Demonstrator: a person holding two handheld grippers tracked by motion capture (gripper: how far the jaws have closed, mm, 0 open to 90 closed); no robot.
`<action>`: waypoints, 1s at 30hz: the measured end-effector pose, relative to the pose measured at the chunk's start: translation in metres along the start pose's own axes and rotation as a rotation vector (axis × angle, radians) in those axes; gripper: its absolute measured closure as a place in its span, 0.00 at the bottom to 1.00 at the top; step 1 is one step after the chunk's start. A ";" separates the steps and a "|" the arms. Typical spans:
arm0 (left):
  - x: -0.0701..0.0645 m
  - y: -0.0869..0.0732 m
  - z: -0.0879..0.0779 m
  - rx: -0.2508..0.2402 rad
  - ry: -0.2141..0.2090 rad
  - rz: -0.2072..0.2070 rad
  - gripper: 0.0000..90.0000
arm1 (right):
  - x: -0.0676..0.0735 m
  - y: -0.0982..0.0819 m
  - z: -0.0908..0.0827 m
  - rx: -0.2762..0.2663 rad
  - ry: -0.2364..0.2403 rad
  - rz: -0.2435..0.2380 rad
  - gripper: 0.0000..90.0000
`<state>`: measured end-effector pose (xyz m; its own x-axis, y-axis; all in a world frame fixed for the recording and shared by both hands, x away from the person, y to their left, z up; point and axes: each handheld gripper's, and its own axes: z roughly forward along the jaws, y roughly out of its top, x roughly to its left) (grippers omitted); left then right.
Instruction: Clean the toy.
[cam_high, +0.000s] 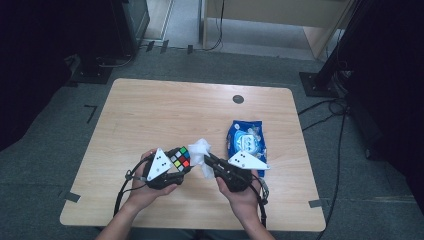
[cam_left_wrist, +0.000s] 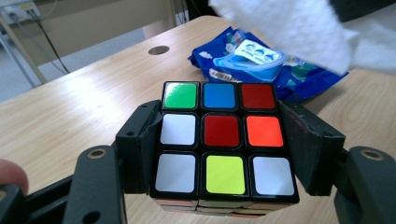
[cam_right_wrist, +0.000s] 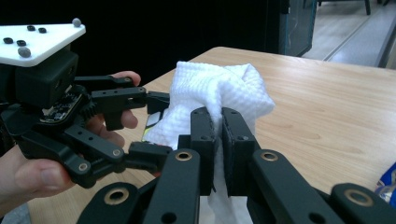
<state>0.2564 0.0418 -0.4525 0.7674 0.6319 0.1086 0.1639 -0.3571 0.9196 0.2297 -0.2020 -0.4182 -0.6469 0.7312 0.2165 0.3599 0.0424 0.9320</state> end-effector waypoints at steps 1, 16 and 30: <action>-0.001 0.001 0.000 -0.005 -0.005 -0.003 0.39 | 0.001 0.000 0.000 -0.003 -0.011 -0.010 0.96; 0.010 0.010 -0.013 -0.041 -0.013 -0.047 0.39 | -0.047 -0.048 0.036 0.230 -0.178 0.095 0.86; 0.007 0.010 -0.011 -0.039 -0.020 -0.038 0.39 | -0.032 -0.015 0.015 0.040 0.081 0.466 0.27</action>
<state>0.2563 0.0498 -0.4382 0.7733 0.6306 0.0665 0.1686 -0.3056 0.9371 0.2548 -0.2159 -0.4434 -0.4601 0.6227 0.6329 0.6490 -0.2505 0.7184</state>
